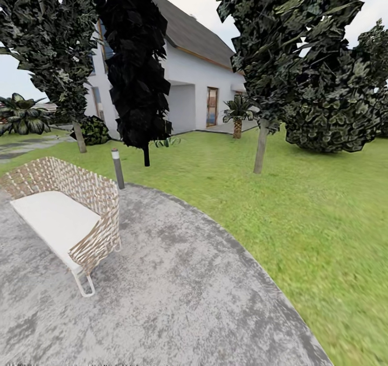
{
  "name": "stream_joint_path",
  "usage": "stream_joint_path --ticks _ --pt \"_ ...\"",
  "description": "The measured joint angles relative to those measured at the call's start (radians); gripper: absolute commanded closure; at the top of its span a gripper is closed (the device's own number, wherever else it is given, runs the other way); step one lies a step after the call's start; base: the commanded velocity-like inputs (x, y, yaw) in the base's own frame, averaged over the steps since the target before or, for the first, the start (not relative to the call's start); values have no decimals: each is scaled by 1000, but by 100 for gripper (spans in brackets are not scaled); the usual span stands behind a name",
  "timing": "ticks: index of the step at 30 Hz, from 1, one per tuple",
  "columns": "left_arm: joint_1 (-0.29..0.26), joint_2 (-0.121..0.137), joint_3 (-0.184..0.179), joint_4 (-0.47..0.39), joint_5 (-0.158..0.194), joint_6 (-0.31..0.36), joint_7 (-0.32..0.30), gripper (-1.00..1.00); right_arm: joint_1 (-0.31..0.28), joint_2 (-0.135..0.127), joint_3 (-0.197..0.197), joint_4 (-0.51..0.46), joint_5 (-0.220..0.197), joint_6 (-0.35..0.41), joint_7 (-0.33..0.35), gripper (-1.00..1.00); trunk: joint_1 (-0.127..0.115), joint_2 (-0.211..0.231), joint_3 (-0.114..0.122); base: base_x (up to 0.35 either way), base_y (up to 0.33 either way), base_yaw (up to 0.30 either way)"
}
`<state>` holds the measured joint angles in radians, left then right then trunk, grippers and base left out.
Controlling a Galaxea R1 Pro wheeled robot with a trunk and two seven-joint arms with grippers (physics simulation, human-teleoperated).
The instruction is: In the garden, pick up the pesticide atomizer on the floor and spray pesticide onto both trees until each tree trunk is fully covered.
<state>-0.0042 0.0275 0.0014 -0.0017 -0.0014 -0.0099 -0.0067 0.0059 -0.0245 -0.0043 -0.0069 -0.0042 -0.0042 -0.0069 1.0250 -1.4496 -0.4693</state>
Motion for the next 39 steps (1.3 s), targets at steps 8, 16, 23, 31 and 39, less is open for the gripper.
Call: stream_joint_path --ticks 8,16,23,31,39 --pt "0 0 0 0 0 -1 0 -100 0 1 0 0 0 0 0 -100 0 0 0 0 0 285" --pt "0 0 0 0 0 -1 0 -100 0 2 0 0 0 1 0 -100 0 0 0 0 0 285" --pt "0 0 0 0 0 -1 0 -100 0 4 0 -2 0 0 0 -100 0 0 0 0 0 286" --pt "0 0 0 0 0 -1 0 -100 0 5 0 -6 0 1 -1 -100 0 0 0 0 0 286" --pt "0 0 0 0 0 -2 0 -100 0 5 0 -8 0 1 -1 -100 0 0 0 0 0 285"
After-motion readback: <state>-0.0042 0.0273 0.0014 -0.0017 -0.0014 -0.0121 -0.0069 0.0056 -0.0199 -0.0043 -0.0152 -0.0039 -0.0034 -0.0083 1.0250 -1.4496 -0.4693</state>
